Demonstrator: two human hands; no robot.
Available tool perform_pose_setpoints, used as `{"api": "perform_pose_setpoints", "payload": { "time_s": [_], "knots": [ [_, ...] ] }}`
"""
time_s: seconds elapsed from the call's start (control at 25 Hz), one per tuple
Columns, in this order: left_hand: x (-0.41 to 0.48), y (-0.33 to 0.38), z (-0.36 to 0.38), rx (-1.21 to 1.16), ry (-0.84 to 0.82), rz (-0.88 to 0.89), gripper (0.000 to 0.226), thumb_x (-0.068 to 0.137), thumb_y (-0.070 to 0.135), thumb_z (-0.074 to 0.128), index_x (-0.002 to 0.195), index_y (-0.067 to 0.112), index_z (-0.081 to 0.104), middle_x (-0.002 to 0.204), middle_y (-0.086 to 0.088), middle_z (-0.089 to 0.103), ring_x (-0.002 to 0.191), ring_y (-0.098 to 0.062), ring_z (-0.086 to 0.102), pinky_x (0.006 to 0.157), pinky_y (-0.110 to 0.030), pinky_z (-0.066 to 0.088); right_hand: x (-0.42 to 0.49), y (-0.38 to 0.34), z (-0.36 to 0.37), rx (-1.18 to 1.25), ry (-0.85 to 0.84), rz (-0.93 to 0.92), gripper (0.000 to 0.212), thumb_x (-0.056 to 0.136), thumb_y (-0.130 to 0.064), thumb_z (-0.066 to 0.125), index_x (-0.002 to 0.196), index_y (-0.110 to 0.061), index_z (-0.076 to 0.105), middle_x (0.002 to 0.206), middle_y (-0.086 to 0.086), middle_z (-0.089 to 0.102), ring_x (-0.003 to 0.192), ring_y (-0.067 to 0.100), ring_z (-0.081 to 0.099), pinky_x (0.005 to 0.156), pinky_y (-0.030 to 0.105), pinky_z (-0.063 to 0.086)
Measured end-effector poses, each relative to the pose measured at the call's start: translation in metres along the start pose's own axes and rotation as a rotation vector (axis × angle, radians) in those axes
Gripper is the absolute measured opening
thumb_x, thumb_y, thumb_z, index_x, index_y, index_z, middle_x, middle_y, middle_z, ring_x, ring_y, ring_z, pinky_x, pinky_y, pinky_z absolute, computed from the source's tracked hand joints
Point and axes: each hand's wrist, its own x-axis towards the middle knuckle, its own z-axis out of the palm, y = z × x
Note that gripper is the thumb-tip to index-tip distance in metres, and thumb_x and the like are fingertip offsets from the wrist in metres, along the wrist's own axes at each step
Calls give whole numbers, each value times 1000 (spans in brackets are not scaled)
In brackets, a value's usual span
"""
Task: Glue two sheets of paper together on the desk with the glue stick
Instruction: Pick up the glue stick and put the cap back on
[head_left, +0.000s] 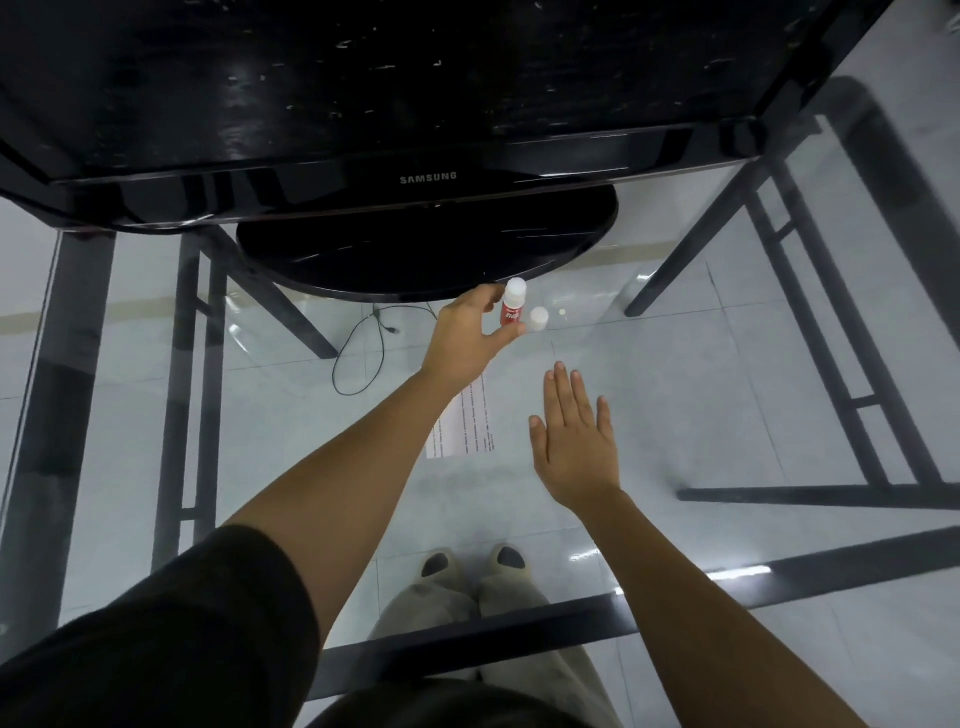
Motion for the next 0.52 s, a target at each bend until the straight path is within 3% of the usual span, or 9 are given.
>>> {"api": "perform_pose_setpoints", "payload": {
  "time_s": [0.16,0.32,0.44,0.52],
  "knots": [
    [2,5,2,-14,43,24,31,85,22,66,110,5,58,109,-10,67,103,-19,61,84,-19,40,1,0,-2,-2,-20,-6,65,89,-50,-4,146,-19,-11,156,1,-12,142,20,-15,112,39,-11],
    [-4,14,-24,-50,85,24,27,87,23,62,108,7,60,101,-4,63,94,-14,59,78,-12,40,2,2,-24,121,-7,-35,61,96,-46,11,146,-17,-7,157,1,-7,143,17,-10,112,35,-10],
    [-15,21,-57,-66,90,27,36,91,27,55,124,12,53,102,1,54,92,-13,56,84,-23,48,16,-10,-67,401,203,-42,55,98,-37,29,145,-11,19,154,7,22,142,20,17,116,34,11],
    [-25,31,-82,-166,137,-8,45,91,27,57,133,18,43,105,1,55,93,-13,58,81,-25,49,28,-25,-109,636,302,-34,46,97,-31,39,138,-9,38,142,9,44,132,22,37,108,24,25]
  ]
}}
